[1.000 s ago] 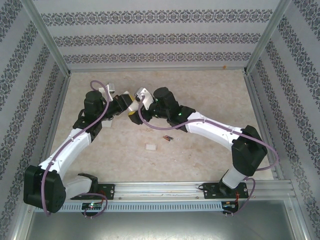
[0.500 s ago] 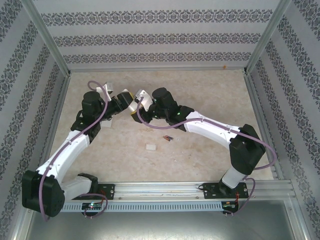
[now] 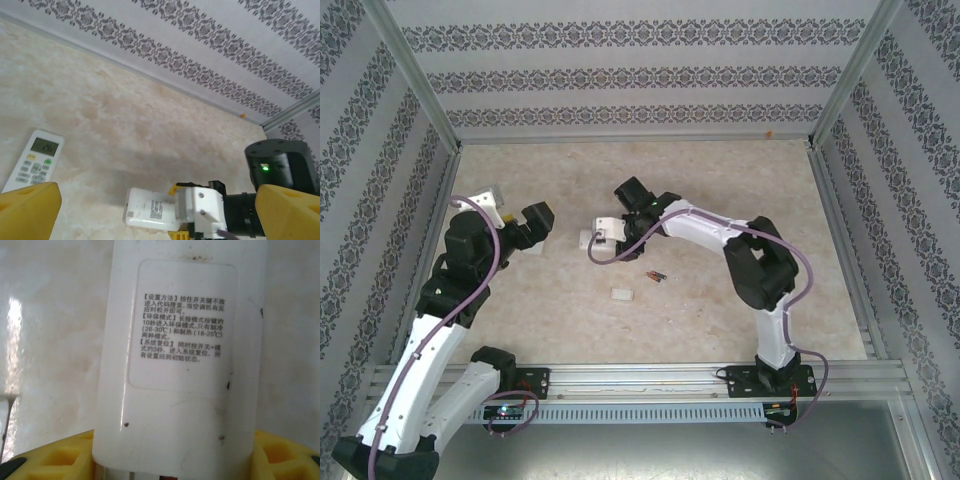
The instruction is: Load the batteries into the remote control
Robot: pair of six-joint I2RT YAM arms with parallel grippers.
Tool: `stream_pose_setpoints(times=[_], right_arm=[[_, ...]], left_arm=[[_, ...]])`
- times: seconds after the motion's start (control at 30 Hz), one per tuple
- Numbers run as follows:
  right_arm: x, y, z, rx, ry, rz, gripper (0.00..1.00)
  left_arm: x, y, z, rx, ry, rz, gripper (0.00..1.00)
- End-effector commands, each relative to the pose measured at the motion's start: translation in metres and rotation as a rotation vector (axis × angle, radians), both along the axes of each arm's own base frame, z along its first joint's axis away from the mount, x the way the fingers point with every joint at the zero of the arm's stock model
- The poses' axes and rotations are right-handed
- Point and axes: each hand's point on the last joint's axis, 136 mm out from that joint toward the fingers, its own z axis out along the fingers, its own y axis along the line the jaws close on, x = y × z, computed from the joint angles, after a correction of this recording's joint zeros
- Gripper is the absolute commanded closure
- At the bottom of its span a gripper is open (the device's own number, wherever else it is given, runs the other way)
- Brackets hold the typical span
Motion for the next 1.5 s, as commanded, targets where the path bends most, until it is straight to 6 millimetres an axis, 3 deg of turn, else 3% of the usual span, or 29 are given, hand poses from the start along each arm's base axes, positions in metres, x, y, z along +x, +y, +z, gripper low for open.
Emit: stream_pose_setpoints(times=[0.0, 0.33, 0.6, 0.73, 0.83, 0.87, 0.93, 1.0, 1.13, 1.3, 1.47], right_arm=[[-0.009, 0.006, -0.011, -0.055, -0.003, 0.153, 0.64], [0.002, 0.007, -0.049, -0.145, 0.044, 0.096, 0.46], [-0.006, 0.006, -0.018, -0.074, 0.049, 0.062, 0.30], [-0.008, 0.004, 0.003, -0.016, 0.057, 0.000, 0.30], [0.003, 0.001, 0.037, 0.093, 0.044, -0.194, 0.30], [0.011, -0.004, 0.052, 0.152, 0.063, -0.330, 0.31], [0.019, -0.020, 0.074, 0.255, 0.143, -0.604, 0.32], [0.018, -0.045, 0.083, 0.315, 0.258, -0.903, 0.34], [-0.015, -0.085, 0.066, 0.289, 0.348, -1.114, 0.42], [-0.045, -0.116, 0.033, 0.172, 0.412, -1.133, 0.56], [-0.056, -0.116, 0.006, 0.029, 0.486, -1.039, 0.63]], left_arm=[[-0.006, 0.001, -0.029, 0.032, 0.076, -0.008, 0.00], [0.000, -0.014, -0.055, -0.067, 0.135, -0.040, 0.00], [0.006, -0.018, -0.081, -0.104, 0.211, -0.033, 0.00], [0.010, -0.023, -0.086, -0.113, 0.224, -0.046, 0.00], [0.012, -0.028, -0.095, -0.121, 0.256, -0.071, 0.00], [0.012, -0.032, -0.099, -0.127, 0.271, -0.089, 0.00], [0.012, -0.041, -0.105, -0.142, 0.295, -0.133, 0.00], [0.012, -0.049, -0.108, -0.158, 0.312, -0.176, 0.00], [0.012, -0.058, -0.107, -0.154, 0.320, -0.239, 0.00], [0.009, -0.061, -0.103, -0.120, 0.328, -0.280, 0.00], [0.008, -0.061, -0.107, -0.128, 0.342, -0.273, 0.00]])
